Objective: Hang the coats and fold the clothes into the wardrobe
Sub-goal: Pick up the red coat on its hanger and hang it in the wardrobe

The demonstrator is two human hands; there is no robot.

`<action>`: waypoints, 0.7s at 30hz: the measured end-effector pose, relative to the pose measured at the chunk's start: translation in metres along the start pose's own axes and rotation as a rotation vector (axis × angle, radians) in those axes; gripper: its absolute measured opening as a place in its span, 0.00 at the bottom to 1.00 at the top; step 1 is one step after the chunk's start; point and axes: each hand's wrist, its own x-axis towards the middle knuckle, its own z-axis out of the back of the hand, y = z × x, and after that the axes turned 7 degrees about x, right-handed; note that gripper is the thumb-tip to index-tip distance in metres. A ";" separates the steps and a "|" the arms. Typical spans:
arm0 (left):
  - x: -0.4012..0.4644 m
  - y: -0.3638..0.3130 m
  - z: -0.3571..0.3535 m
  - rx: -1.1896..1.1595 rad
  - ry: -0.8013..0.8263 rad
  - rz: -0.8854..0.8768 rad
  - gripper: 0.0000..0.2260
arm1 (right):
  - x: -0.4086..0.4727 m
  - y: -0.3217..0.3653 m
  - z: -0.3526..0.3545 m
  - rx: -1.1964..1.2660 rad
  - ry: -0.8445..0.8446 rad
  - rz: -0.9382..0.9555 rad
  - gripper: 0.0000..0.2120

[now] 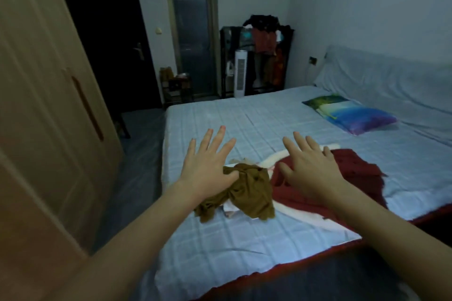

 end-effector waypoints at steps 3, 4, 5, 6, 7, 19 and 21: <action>0.045 -0.053 -0.013 -0.018 0.024 -0.062 0.34 | 0.008 -0.066 0.002 -0.037 0.008 -0.067 0.30; 0.058 -0.069 -0.018 -0.022 0.035 -0.078 0.34 | 0.009 -0.085 0.001 -0.044 0.014 -0.086 0.30; 0.070 -0.083 -0.024 -0.021 0.051 -0.091 0.34 | 0.010 -0.101 -0.001 -0.050 0.022 -0.103 0.30; 0.081 -0.096 -0.030 -0.018 0.068 -0.103 0.33 | 0.011 -0.116 -0.003 -0.052 0.032 -0.117 0.30; 0.091 -0.108 -0.037 -0.014 0.084 -0.116 0.33 | 0.012 -0.129 -0.006 -0.049 0.042 -0.129 0.30; 0.192 -0.166 -0.125 0.016 0.193 -0.192 0.35 | 0.080 -0.205 -0.069 0.044 0.140 -0.148 0.31; 0.216 -0.167 -0.138 0.008 0.217 -0.186 0.35 | 0.105 -0.215 -0.079 0.039 0.151 -0.140 0.32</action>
